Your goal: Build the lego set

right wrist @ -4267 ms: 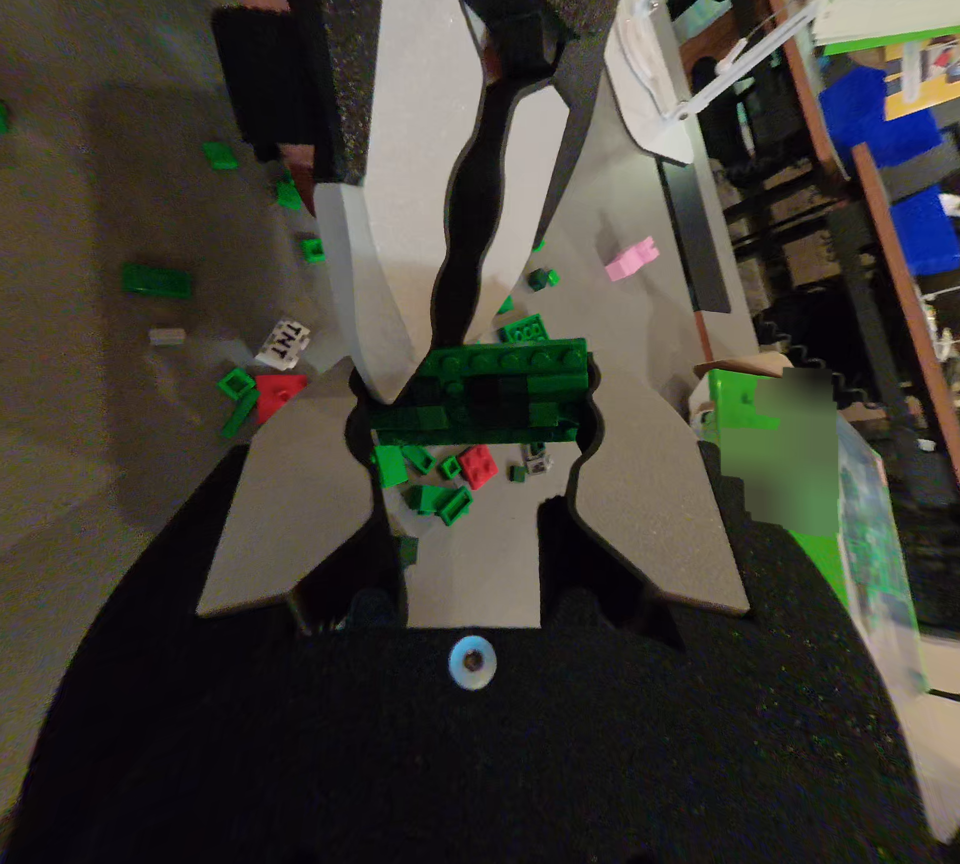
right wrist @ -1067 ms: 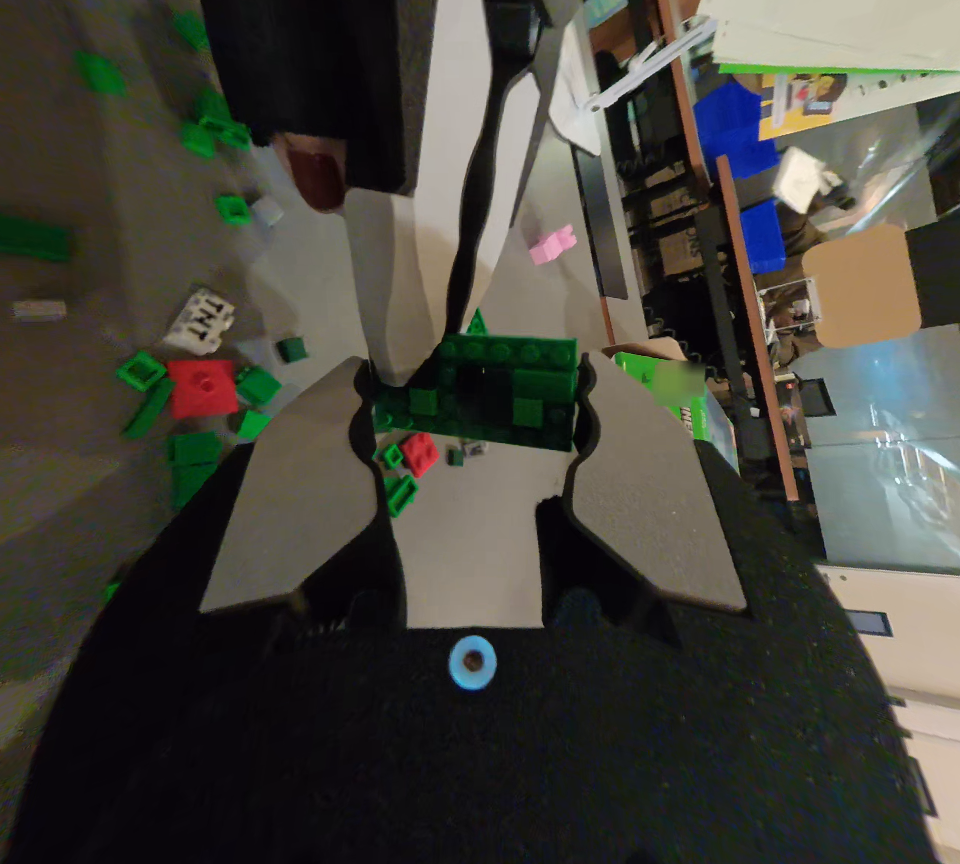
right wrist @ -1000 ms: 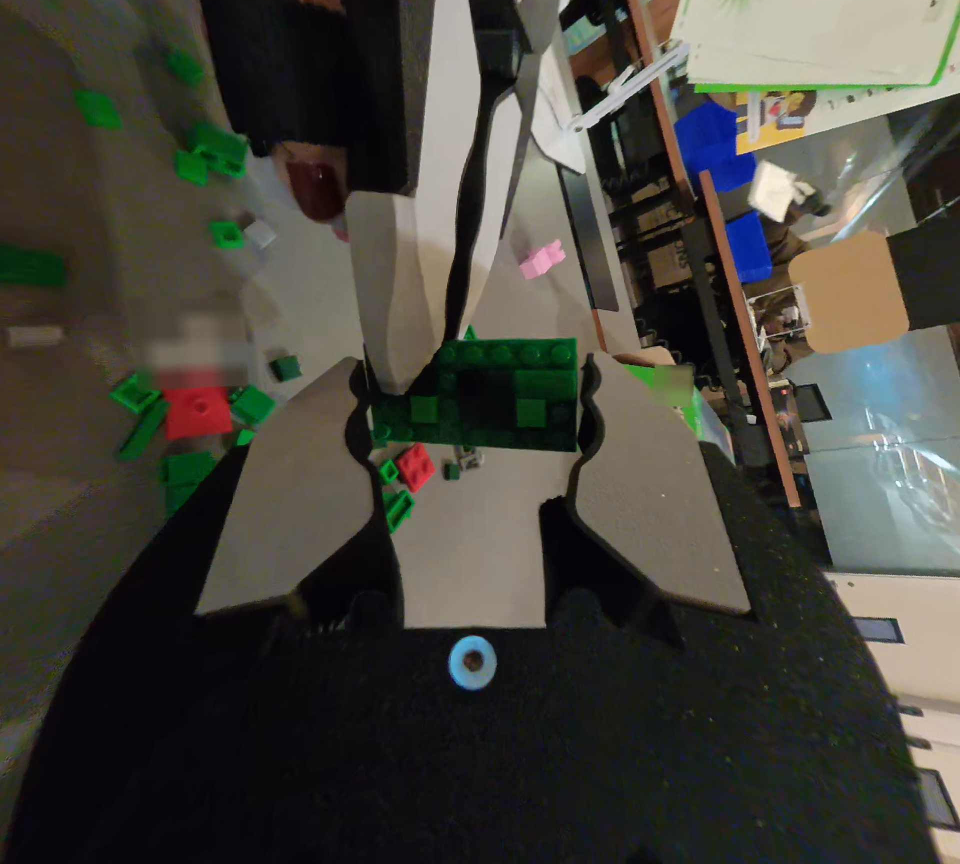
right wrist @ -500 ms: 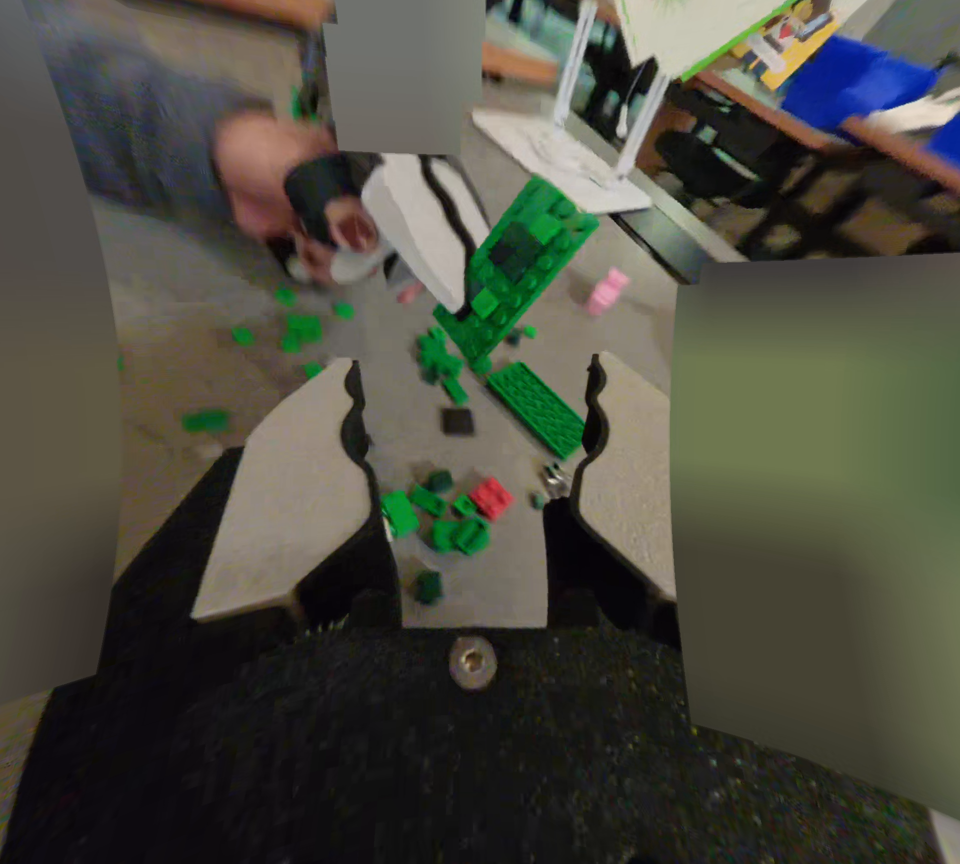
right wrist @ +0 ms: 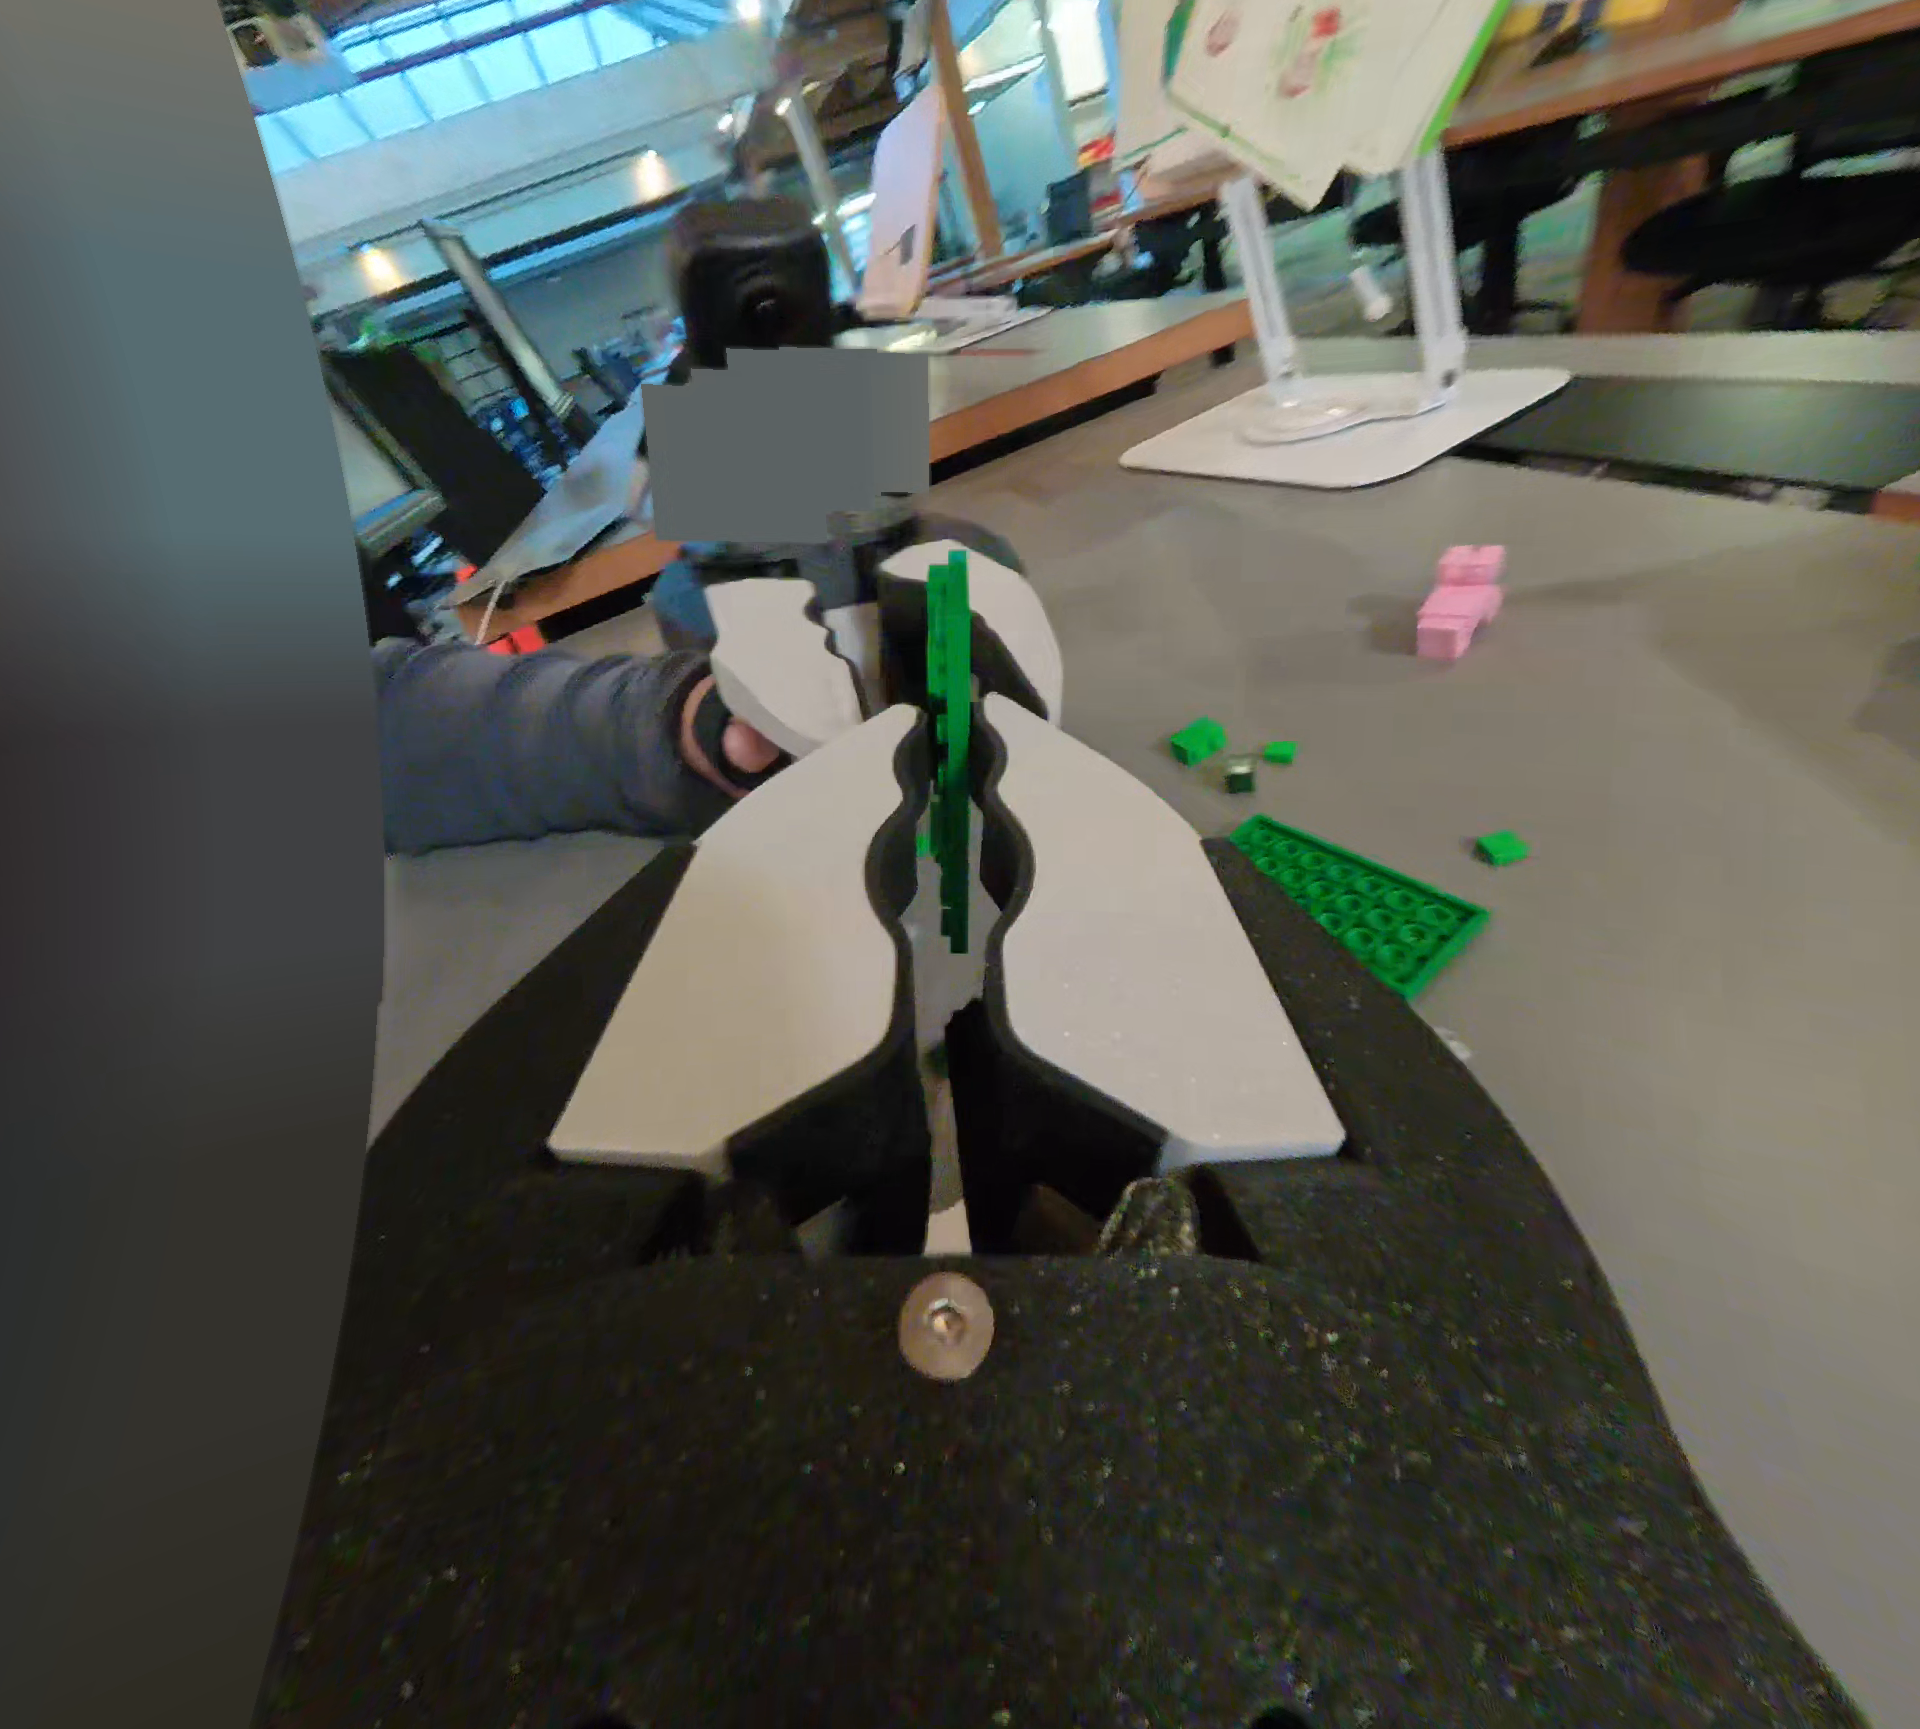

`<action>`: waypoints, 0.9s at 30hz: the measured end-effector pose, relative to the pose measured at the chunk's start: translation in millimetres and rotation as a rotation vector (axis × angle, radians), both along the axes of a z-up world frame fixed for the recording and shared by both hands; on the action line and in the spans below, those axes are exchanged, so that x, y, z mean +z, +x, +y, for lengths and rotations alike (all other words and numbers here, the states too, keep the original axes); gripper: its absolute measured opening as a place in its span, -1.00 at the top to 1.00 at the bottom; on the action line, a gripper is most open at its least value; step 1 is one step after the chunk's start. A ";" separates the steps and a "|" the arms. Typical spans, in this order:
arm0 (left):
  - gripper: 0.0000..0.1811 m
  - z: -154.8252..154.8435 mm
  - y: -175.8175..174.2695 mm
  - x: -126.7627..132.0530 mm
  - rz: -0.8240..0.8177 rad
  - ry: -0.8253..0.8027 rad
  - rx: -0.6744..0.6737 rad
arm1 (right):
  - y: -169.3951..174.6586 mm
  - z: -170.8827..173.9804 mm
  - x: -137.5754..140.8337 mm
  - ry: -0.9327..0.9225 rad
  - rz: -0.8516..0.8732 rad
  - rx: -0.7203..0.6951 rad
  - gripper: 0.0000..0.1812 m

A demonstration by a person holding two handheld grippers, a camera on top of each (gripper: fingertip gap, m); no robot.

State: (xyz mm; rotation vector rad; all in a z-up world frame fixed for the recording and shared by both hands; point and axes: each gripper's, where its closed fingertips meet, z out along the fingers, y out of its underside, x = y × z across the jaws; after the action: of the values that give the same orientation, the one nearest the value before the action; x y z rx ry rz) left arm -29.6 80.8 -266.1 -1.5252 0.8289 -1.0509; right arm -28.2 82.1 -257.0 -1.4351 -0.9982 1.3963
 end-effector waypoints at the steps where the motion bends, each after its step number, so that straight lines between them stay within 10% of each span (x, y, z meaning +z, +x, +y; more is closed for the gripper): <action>1: 0.63 4.5 -4.9 1.6 0.019 0.057 0.067 | 1.4 4.1 1.7 0.001 0.023 -0.027 0.94; 7: 0.27 21.7 -5.6 -7.9 0.304 0.323 0.383 | -0.6 15.6 17.6 -0.107 0.212 -0.078 0.94; 13: 0.64 19.1 5.0 -3.7 0.519 0.603 0.485 | -5.3 7.0 26.0 -0.118 0.288 -0.032 0.93; 23: 0.99 10.5 5.2 -18.6 0.476 0.396 0.434 | 16.3 20.8 27.0 -0.076 0.300 -0.099 0.90; 27: 0.99 -8.2 15.5 -26.1 0.449 0.307 0.267 | 26.2 31.4 20.0 -0.029 0.213 -0.124 0.55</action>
State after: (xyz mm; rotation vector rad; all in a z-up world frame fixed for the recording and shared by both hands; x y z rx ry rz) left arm -14.1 72.6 -292.2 -1.5706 1.0059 -0.3665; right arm -2.0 113.6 -237.0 -1.3144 -0.7444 1.4423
